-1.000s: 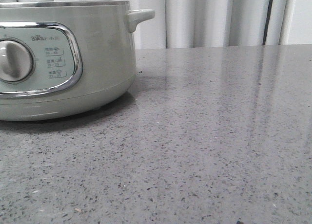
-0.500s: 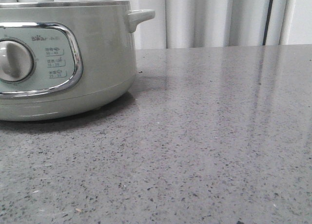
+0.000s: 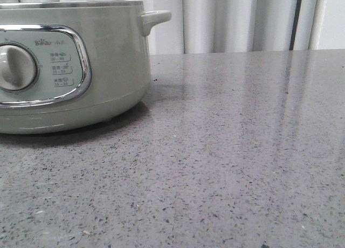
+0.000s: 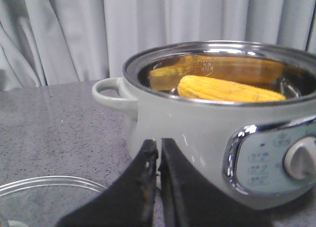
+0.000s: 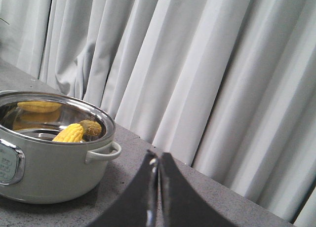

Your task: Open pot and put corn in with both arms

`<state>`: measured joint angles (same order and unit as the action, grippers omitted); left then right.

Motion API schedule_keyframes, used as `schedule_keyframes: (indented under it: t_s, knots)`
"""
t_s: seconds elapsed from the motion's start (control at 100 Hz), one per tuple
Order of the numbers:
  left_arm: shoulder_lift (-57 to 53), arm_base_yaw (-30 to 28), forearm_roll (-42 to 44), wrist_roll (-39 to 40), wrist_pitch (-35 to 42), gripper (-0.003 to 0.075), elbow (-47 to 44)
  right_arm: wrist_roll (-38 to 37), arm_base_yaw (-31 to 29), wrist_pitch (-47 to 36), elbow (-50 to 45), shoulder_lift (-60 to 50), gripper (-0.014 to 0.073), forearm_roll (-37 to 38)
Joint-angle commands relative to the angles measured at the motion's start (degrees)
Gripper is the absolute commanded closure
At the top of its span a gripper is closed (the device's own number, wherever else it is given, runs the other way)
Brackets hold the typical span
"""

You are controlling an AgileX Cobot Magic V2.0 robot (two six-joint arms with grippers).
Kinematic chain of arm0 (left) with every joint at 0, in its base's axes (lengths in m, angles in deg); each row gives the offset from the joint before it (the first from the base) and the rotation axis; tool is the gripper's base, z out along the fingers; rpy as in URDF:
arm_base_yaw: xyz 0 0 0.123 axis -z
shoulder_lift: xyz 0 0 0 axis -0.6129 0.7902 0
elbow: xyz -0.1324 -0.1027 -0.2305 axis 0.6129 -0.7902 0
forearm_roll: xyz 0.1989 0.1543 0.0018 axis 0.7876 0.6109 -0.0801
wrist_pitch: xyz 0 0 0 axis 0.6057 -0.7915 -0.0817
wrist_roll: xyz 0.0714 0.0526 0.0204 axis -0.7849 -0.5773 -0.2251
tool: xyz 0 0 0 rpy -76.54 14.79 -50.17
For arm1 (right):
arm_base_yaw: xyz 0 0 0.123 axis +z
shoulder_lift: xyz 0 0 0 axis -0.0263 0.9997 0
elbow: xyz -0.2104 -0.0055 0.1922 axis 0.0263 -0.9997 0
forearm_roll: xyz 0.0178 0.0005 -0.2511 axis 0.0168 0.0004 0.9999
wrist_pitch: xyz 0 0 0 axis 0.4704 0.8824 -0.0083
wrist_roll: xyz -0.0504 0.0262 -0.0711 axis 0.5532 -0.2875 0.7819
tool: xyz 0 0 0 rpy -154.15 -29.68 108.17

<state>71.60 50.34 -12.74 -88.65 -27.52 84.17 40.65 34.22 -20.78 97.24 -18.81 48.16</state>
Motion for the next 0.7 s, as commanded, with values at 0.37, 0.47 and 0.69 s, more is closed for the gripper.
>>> schedule_keyframes:
  t_s: [0.37,0.47,0.69]
  knots:
    - [-11.9,0.3,-0.8,0.2,0.3,0.0741,-14.1,0.5,-0.3,-3.7,1.3,0.4,0.0636,1.1]
    - [-11.9,0.3,-0.8,0.2,-4.6,0.0741,-14.1,0.5,-0.3,-3.7,1.3,0.4,0.0636,1.1]
    - [-11.9,0.3,-0.9,0.2,-5.6,0.0741,-14.2,0.5,-0.3,-3.7,1.3,0.4,0.0636,1.1]
